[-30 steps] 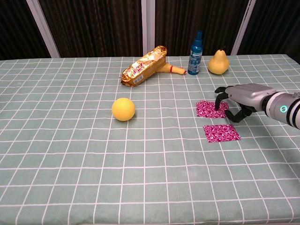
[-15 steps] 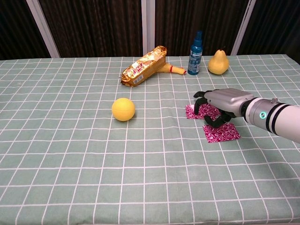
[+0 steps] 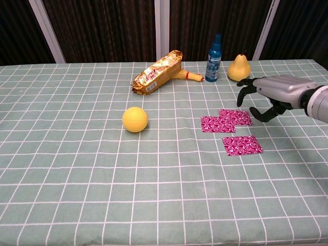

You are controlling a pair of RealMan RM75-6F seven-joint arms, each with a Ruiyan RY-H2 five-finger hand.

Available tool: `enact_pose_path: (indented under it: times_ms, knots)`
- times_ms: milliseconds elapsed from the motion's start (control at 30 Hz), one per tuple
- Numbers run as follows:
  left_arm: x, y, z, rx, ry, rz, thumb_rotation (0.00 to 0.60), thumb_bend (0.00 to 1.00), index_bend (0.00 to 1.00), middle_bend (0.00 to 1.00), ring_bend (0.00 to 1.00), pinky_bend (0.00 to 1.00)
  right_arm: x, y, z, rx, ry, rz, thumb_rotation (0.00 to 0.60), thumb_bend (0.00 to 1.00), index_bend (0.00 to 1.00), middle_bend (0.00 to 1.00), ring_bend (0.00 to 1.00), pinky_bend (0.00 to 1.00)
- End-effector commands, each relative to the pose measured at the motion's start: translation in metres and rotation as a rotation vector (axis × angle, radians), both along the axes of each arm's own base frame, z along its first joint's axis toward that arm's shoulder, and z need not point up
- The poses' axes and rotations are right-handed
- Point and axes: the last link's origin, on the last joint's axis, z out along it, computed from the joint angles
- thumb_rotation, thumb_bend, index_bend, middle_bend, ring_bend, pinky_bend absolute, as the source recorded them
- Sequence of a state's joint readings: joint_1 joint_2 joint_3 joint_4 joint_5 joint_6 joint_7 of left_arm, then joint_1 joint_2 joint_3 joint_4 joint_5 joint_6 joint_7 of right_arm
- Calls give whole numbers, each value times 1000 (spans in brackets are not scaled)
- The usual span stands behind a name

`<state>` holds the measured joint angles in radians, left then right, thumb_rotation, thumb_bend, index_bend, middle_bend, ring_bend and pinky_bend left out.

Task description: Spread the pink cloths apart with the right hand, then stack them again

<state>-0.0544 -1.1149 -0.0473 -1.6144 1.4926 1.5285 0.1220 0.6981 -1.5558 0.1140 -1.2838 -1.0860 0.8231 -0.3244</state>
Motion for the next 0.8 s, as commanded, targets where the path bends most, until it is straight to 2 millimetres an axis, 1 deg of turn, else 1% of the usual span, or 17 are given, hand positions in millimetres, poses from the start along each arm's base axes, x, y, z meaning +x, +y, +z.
enact_pose_path:
  times_ms: [33, 333, 600, 800]
  knots:
    - [0, 0, -1, -4, 0, 2, 600, 41, 171, 136, 98, 101, -9, 2, -3, 16, 19, -30, 512, 546, 311, 11, 0, 0]
    - [-3, -3, -2, -5, 0, 18, 600, 41, 171, 136, 98, 100, -16, 5, -26, 64, 44, -57, 515, 548, 311, 12, 0, 0]
    - [-5, -3, -2, -3, 0, 23, 600, 41, 171, 136, 98, 100, -10, 6, -38, 80, 34, -42, 515, 546, 312, 12, 0, 0]
    - [-5, -4, -2, -2, -2, 23, 600, 41, 171, 136, 98, 100, -2, 8, -47, 95, 22, -22, 519, 546, 312, 12, 0, 0]
